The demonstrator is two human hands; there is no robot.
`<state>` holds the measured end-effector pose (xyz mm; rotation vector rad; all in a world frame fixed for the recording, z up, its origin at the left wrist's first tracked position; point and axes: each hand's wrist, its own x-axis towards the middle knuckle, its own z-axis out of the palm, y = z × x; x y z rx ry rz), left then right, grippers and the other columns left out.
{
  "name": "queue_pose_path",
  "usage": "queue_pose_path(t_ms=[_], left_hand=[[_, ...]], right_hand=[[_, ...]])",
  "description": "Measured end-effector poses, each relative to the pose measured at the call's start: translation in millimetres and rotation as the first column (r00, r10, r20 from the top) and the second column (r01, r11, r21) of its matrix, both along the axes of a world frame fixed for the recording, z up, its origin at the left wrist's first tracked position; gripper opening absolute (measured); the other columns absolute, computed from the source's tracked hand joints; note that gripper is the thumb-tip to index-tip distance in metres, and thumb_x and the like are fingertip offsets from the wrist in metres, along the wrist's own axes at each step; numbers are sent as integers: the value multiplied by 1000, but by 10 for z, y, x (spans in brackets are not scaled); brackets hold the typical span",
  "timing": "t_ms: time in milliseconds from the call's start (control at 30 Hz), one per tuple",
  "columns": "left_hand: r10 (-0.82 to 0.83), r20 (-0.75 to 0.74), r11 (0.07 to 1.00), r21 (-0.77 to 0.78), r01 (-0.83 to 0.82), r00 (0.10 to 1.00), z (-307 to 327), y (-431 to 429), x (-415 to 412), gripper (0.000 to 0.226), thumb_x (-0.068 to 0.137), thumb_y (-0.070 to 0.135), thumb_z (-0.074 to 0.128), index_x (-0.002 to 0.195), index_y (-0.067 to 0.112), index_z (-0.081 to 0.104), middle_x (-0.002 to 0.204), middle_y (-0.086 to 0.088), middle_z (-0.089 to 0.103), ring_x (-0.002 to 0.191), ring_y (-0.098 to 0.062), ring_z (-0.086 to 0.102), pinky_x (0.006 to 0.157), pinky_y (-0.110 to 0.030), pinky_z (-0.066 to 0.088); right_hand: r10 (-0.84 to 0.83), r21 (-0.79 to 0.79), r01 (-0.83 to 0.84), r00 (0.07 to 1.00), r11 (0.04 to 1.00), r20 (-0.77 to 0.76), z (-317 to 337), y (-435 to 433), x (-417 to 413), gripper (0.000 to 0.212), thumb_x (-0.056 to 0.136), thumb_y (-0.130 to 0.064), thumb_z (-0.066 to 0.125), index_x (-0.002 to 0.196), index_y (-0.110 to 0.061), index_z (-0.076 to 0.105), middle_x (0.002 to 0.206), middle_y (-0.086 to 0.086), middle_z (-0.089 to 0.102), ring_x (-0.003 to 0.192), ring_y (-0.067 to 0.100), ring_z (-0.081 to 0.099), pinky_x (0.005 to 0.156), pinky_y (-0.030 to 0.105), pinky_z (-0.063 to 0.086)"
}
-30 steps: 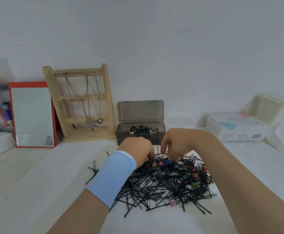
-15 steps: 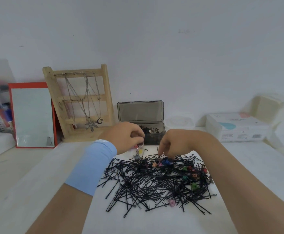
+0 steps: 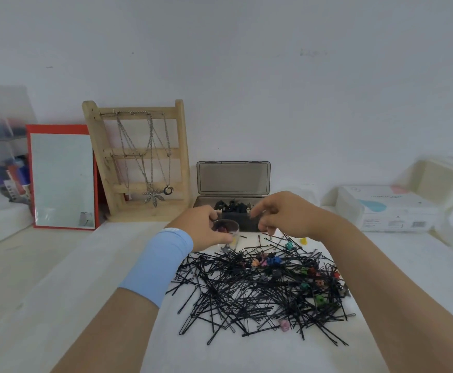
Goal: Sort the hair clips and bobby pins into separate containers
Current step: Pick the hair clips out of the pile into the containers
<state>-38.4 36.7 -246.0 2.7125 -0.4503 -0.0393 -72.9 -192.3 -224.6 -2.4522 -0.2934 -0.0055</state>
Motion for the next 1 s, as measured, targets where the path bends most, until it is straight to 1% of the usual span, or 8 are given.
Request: queue_pose_path(t_ms=[233,433,500,567,667,733,833,1000], left_hand=[[-103,104,981,-155,119,989,41,-123,-71,69,65,67,75,120,30,60,111,16,61,95,-3,58,85,-26,46],[-213,191,976,2,217,958,-114,-317,-146,58,76,62,68,126,35,58,125,11,54,108,-9,52,94,-32,46],[-199,293,980,37,197,935,-66,-301,-149,54,74,64,68,120,37,60,121,14,51,111,-8,47,94,-32,46],[-203,321,978,23,206,925,26,-290,-182,39,73,63,70,105,42,62,106,19,53,97,-4,50,84,-30,49],[-282,150,959,7,284,948,135,-318,-245,17,75,53,74,81,39,66,81,21,63,73,3,56,67,-27,49],[-344,22,935,99,340,939,160,-355,-290,8,76,46,76,81,41,72,81,24,66,73,6,57,64,-20,44],[-377,-77,899,209,385,923,134,-389,-305,10,80,36,76,90,38,77,88,23,68,82,2,63,75,-23,52],[-314,-144,912,230,341,938,151,-327,-282,9,80,32,77,88,33,76,84,21,68,62,-8,70,69,-27,59]], right_hand=[[78,-250,-110,988,962,-134,68,-84,-44,20,86,-17,73,81,-36,72,70,-17,71,57,1,67,58,11,45],[72,-359,-165,963,918,-260,-13,29,-72,18,78,-27,82,95,-27,79,77,-14,75,62,4,70,68,20,50],[74,-374,-165,966,913,-246,-27,35,-65,18,78,-27,82,95,-26,80,75,-15,74,59,4,68,71,22,52],[69,-383,-161,967,910,-244,-30,19,-62,17,78,-28,82,94,-27,80,67,-21,71,56,2,67,71,22,52],[62,-385,-167,961,908,-269,-29,-5,-64,16,76,-32,83,92,-30,79,64,-24,70,53,-1,65,70,22,50],[49,-386,-160,959,908,-280,-27,-20,-72,13,74,-36,84,85,-33,78,70,-16,74,54,-1,66,73,25,51],[53,-356,-159,956,921,-289,14,-53,-86,11,73,-37,84,75,-32,75,69,-12,74,60,1,69,66,24,51],[66,-260,-146,953,954,-295,118,-111,-120,16,75,-30,85,86,-28,74,73,-11,75,63,5,71,45,16,45]])
